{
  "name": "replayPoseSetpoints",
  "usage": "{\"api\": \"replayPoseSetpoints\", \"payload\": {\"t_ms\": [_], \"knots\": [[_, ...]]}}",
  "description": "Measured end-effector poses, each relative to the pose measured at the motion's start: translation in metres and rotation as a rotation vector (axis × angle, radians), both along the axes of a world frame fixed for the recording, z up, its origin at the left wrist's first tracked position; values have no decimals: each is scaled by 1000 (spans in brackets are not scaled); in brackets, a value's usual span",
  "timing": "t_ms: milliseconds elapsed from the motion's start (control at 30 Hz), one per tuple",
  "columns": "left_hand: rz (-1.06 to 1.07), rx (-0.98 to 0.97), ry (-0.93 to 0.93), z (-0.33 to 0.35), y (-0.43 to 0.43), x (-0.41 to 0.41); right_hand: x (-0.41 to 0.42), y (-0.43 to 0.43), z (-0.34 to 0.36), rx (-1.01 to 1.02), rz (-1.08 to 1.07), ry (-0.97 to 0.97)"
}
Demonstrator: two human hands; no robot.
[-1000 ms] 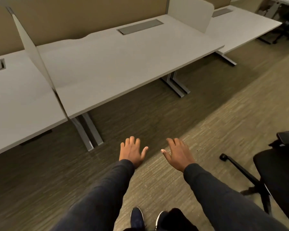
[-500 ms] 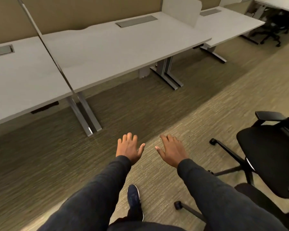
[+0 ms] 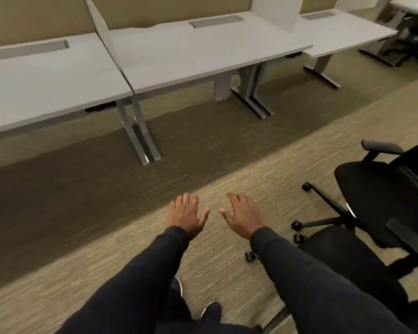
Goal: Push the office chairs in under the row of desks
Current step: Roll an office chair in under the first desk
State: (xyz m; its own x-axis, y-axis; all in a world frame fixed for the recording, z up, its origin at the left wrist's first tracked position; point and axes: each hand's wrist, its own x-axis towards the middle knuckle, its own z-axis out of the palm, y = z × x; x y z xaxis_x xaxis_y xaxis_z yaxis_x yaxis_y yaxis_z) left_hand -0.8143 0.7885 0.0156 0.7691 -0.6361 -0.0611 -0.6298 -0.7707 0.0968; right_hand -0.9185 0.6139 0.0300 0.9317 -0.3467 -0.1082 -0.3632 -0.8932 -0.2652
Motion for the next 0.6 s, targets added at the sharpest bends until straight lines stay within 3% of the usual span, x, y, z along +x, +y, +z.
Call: {"api": "replayPoseSetpoints", "payload": {"t_ms": [433,600], "knots": [[60,-44,-25,7,84,-109,-89,81,10,-27,67,-69],[113,-32,-3,-4,140,-198,-165,128,12,-38,89,-83]]}}
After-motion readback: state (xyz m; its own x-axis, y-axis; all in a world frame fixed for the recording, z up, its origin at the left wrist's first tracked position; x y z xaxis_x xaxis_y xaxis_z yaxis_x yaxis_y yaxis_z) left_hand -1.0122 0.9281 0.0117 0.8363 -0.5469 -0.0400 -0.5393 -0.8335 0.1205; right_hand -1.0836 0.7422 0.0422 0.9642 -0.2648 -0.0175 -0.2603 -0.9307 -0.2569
